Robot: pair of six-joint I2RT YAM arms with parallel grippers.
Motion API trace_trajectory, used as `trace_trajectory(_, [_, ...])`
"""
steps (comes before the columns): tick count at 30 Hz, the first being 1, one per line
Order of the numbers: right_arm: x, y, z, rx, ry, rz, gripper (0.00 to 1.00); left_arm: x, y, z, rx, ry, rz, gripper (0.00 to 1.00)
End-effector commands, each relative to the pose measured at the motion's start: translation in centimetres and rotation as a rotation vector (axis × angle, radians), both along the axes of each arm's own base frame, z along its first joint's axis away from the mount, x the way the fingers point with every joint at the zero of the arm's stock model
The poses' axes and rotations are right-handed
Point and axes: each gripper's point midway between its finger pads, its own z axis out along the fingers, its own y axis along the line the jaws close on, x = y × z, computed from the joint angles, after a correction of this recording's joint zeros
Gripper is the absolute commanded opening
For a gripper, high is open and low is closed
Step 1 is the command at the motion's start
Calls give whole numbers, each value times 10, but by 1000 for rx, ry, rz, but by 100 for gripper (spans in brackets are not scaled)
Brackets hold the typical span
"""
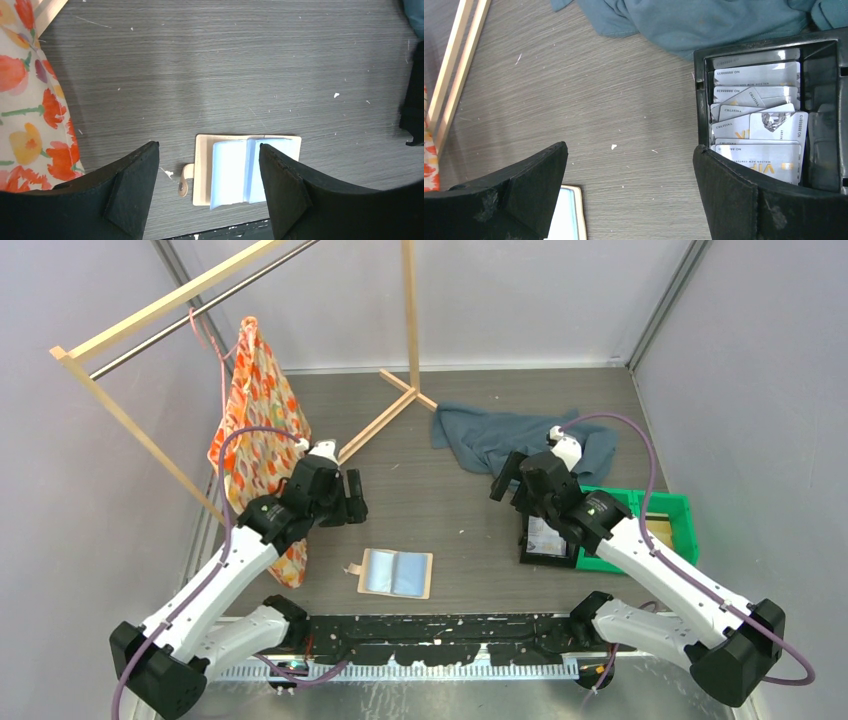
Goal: Take the credit cards out of the card holder
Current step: Reset both arms
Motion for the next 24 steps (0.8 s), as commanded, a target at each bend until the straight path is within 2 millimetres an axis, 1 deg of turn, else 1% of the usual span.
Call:
trace_trajectory(1, [5, 3, 17, 58, -35, -29, 100, 3, 9, 17, -19, -40, 79, 75])
trace_trajectory(3, [5, 4, 17, 72, -41, -28, 100, 0, 10, 17, -27, -40, 91, 75])
trace_trajectory(5, [5, 6, 15, 81, -38, -27, 100, -3, 9, 18, -32, -55, 59, 77])
trace_trajectory(8, [5, 7, 12, 85, -29, -30, 100, -7, 13, 24, -53, -95, 70, 78])
trace_trajectory(9, [5, 7, 11, 84, -24, -30, 100, -10, 15, 25, -62, -98, 75, 82])
trace_trajectory(10, [4, 7, 9, 83, -16, -31, 100, -13, 16, 28, -66, -106, 67, 84])
trace_trajectory(12, [3, 8, 7, 85, -6, -33, 100, -18, 21, 33, -56, -117, 63, 85])
trace_trajectory(14, [2, 8, 4, 89, 6, -34, 100, -21, 30, 41, -24, -127, 77, 86])
trace_trajectory(17, [1, 9, 3, 93, 10, -34, 100, -24, 38, 63, 10, -170, 57, 87])
trace_trajectory(20, [2, 10, 3, 101, 9, -36, 100, -24, 33, 76, -2, -212, 9, 87])
trace_trajectory(22, [2, 10, 3, 107, 9, -40, 100, -25, 22, 75, -38, -212, -41, 87])
trace_trajectory(24, [2, 11, 2, 111, 11, -41, 100, -27, 13, 69, -65, -182, -70, 87])
